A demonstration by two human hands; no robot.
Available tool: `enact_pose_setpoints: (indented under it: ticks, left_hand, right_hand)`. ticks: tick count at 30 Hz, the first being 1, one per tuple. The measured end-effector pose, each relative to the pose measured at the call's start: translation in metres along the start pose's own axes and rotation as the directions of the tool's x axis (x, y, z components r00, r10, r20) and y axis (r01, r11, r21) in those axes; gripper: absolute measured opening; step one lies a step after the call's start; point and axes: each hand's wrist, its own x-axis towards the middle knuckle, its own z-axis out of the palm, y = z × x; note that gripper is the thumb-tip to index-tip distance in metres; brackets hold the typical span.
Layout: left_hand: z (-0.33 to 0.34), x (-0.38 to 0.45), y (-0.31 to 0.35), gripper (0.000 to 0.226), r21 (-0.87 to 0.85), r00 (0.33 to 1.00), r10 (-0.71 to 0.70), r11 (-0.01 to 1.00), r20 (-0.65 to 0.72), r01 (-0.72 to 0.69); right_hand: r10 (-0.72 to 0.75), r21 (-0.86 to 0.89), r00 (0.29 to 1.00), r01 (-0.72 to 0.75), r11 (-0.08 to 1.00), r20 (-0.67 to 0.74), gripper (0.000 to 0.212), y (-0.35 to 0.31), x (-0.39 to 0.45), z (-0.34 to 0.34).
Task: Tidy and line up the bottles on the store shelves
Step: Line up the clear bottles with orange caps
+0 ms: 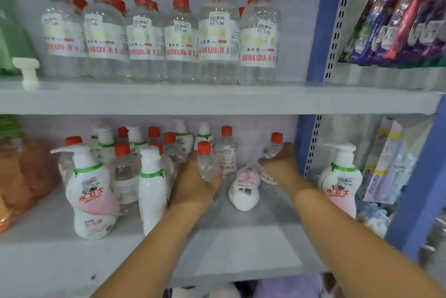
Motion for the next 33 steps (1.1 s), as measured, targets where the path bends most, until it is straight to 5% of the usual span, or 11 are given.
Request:
enact_pose_setpoints:
  ticks: [3, 7, 11, 15, 18, 20, 22, 25, 28, 33]
  left_hand:
    - [-0.012, -0.045, 0.008, 0.064, -0.017, 0.999, -0.020, 1.000, -0.047, 0.019]
    - [-0.018, -0.090, -0.003, 0.073, -0.077, 0.998, 0.036, 0.996, -0.046, -0.040]
    - [-0.030, -0.107, 0.010, 0.062, -0.123, 0.998, -0.063, 0.990, 0.021, 0.065]
    - [-0.072, -0.149, 0.026, 0.061, -0.220, 0.983, -0.157, 0.960, 0.098, 0.175]
    - [-0.114, -0.164, 0.055, 0.074, -0.273, 0.976, -0.159, 0.942, 0.149, 0.195]
    - [-0.144, -0.154, 0.077, 0.058, -0.299, 0.996, -0.059, 0.951, 0.066, 0.076]
    - [-0.176, -0.142, 0.126, 0.027, -0.268, 0.998, 0.024, 0.963, 0.050, -0.010]
    - [-0.223, -0.131, 0.173, 0.067, -0.337, 0.979, 0.204, 0.923, 0.024, -0.184]
    - [-0.257, -0.108, 0.202, 0.052, -0.159, 0.932, 0.350, 0.919, -0.090, -0.360]
    - [-0.290, -0.027, 0.227, 0.063, 0.063, 0.964, 0.226, 0.974, -0.140, -0.219]
  right_hand:
    - [-0.054, 0.086, 0.998, 0.052, 0.995, 0.019, 0.068, 0.005, -0.052, -0.025]
    - [-0.131, 0.223, 0.980, 0.095, 0.970, 0.150, 0.093, 0.011, -0.147, -0.062]
    - [-0.208, 0.254, 0.954, 0.151, 0.955, 0.216, 0.056, 0.010, -0.197, -0.076]
    - [-0.245, 0.205, 0.921, 0.188, 0.961, 0.304, 0.051, -0.014, -0.224, -0.092]
    - [-0.345, 0.259, 0.829, 0.250, 0.933, 0.440, 0.057, -0.050, -0.250, -0.119]
    - [-0.449, 0.349, 0.735, 0.300, 0.888, 0.508, 0.065, -0.093, -0.266, -0.143]
    - [-0.547, 0.427, 0.668, 0.357, 0.831, 0.505, 0.061, -0.139, -0.273, -0.164]
    - [-0.687, 0.464, 0.601, 0.512, 0.723, 0.408, 0.057, -0.201, -0.264, -0.184]
    - [-0.726, 0.456, 0.615, 0.574, 0.680, 0.308, 0.058, -0.254, -0.243, -0.181]
    - [-0.697, 0.360, 0.647, 0.599, 0.715, 0.309, 0.041, -0.301, -0.201, -0.152]
